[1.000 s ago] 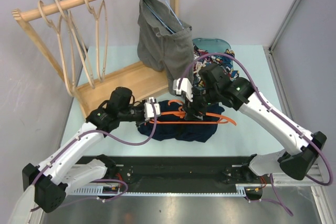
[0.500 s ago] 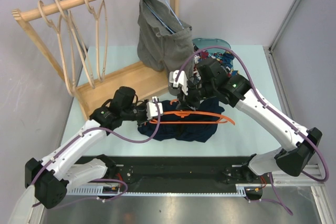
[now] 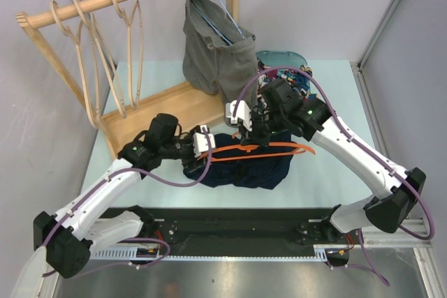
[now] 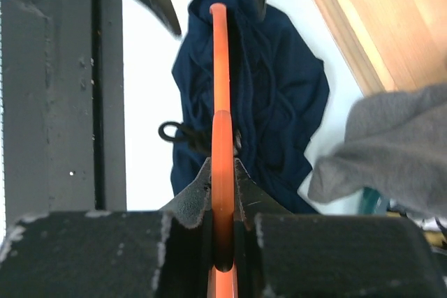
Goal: Place the shorts on the hanger
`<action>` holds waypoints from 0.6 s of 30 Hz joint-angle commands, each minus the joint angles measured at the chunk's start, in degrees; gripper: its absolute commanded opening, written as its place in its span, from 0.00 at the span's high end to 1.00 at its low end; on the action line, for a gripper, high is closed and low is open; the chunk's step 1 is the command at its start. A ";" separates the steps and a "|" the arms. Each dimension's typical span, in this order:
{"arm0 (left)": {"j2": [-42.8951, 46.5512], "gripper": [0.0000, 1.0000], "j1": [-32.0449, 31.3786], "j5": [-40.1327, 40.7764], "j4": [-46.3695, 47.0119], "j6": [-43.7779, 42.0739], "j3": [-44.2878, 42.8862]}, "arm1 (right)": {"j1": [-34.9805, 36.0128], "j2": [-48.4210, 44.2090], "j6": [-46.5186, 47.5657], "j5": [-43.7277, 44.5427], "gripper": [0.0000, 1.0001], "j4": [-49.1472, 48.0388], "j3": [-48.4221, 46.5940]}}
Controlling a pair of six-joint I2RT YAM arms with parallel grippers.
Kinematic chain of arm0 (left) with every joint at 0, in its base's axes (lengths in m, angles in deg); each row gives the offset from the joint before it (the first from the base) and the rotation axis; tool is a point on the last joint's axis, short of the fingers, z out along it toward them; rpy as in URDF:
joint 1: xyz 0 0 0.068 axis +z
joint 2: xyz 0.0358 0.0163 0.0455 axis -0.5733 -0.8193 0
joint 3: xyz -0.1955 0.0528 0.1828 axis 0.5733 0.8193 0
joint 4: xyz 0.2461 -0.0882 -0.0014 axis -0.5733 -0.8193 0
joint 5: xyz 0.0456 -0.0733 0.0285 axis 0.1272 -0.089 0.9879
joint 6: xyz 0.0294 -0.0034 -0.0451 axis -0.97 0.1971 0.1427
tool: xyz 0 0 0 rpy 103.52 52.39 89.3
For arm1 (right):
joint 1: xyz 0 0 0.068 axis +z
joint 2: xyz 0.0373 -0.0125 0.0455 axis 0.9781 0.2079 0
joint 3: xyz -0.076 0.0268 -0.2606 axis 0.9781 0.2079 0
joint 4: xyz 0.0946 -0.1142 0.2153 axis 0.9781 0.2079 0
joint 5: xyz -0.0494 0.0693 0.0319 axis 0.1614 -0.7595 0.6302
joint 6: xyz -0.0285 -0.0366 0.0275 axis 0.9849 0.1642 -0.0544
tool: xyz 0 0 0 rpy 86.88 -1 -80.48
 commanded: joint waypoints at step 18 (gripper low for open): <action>-5.85 0.32 9.29 -3.10 -2.94 -9.29 1.96 | -2.79 -7.54 4.37 3.10 1.00 3.58 2.54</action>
